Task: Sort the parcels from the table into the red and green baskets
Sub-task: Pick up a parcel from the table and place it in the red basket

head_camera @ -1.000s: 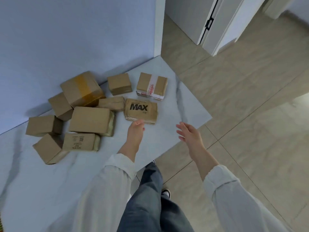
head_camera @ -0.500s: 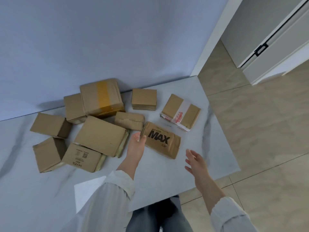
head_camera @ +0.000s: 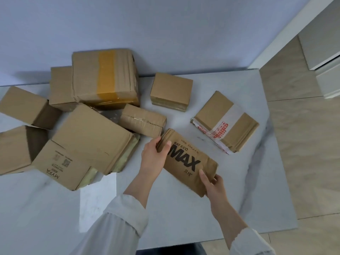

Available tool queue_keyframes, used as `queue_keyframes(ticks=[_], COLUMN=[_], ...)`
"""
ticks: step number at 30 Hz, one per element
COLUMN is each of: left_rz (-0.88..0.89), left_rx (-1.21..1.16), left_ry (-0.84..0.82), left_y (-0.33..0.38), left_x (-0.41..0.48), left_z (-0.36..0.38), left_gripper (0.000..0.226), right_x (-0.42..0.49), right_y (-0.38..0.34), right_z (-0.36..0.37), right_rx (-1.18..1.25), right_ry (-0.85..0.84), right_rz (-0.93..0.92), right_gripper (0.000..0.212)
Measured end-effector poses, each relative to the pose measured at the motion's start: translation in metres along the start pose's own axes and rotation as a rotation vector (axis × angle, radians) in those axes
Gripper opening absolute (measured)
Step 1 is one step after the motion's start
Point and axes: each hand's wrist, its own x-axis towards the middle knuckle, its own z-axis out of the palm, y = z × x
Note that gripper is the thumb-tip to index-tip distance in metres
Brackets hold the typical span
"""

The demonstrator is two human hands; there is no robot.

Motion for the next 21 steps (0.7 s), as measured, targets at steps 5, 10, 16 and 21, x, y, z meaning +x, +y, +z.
queue_keyframes(ticks=[5, 10, 16, 21], left_rz=[-0.051, -0.066, -0.207, -0.285], left_rx=[-0.122, -0.225, -0.442, -0.792], left_ry=[0.079, 0.099, 0.17, 0.03], left_y=[0.013, 0.047, 0.094, 0.118], left_x=[-0.024, -0.073, -0.132, -0.172], left_z=[-0.013, -0.046, -0.094, -0.137], left_gripper=[0.053, 0.078, 0.07, 0.045], right_x=[-0.015, -0.061, -0.129, -0.182], right_y=[-0.016, -0.064, -0.121, -0.152], right_z=[-0.01, -0.027, -0.04, -0.046], right_rx=[0.023, -0.076, -0.26, -0.309], right_ry=[-0.046, -0.125, -0.258, -0.347], right_rz=[-0.05, -0.242, -0.479, -0.672], right_gripper=[0.062, 0.077, 0.089, 0.089])
